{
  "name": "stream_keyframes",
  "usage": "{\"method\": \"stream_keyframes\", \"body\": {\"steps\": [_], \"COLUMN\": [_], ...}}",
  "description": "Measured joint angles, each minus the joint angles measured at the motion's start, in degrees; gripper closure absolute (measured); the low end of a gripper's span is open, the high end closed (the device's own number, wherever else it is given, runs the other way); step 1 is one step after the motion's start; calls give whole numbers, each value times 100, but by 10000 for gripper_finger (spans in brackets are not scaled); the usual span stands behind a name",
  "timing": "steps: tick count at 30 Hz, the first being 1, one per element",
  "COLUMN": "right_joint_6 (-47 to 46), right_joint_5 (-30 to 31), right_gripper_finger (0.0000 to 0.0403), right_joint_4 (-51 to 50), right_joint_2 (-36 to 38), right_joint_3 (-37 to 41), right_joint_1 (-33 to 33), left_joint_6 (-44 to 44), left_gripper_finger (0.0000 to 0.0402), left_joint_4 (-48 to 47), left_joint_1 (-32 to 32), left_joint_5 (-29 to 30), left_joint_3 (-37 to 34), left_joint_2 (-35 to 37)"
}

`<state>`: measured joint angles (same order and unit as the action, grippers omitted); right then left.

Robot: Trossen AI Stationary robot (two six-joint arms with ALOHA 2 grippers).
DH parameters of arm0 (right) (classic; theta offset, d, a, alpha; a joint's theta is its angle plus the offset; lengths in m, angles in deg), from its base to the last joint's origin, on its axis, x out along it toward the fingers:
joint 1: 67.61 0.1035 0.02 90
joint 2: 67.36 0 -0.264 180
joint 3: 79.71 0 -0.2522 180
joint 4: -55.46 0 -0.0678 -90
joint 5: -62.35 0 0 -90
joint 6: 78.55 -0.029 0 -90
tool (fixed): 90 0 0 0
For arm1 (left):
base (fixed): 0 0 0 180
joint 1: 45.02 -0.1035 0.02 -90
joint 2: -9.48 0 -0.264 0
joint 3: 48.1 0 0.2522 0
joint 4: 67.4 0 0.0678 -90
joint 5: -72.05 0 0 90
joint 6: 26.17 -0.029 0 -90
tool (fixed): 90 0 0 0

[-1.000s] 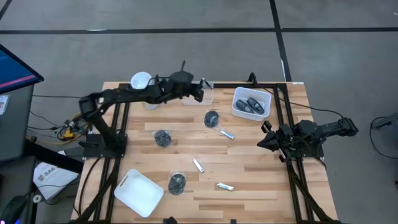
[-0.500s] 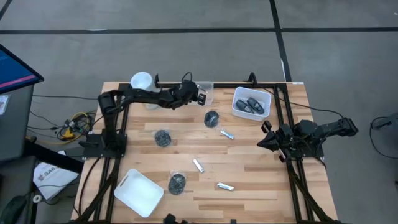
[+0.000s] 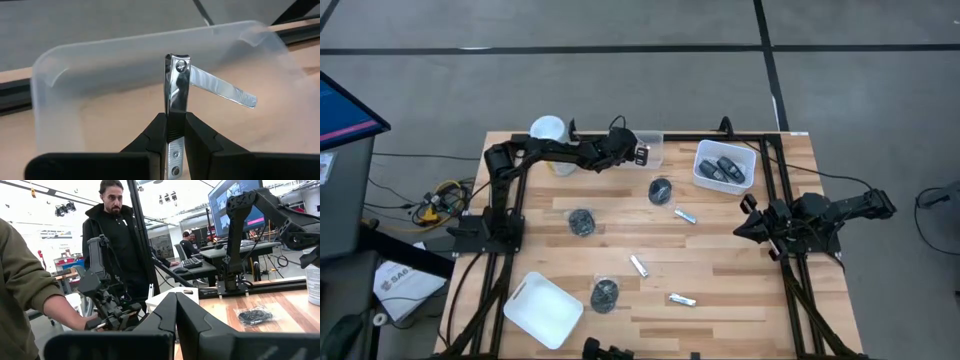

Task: Pick & Place Travel size toiletries
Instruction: Put the silver nail cutter into the transparent bin

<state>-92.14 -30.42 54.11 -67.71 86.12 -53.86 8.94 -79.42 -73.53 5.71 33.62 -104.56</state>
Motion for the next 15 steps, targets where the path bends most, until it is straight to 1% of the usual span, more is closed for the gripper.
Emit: {"method": "stream_keyframes", "body": {"steps": [3, 8, 15], "right_joint_6": [0, 0, 0], "right_joint_5": [0, 0, 0], "right_gripper_finger": [403, 403, 403], "right_joint_4": [1, 1, 1], "right_joint_2": [0, 1, 0], "right_joint_3": [0, 0, 1], "right_joint_1": [-2, -1, -1], "left_joint_6": [-2, -17, -34], "left_gripper_finger": [363, 339, 343], "left_joint_4": [-37, -85, -83], "left_joint_1": [4, -15, -13], "left_joint_5": [-4, -17, -154], "left_joint_3": [2, 2, 2], "left_joint_2": [2, 2, 2]}}
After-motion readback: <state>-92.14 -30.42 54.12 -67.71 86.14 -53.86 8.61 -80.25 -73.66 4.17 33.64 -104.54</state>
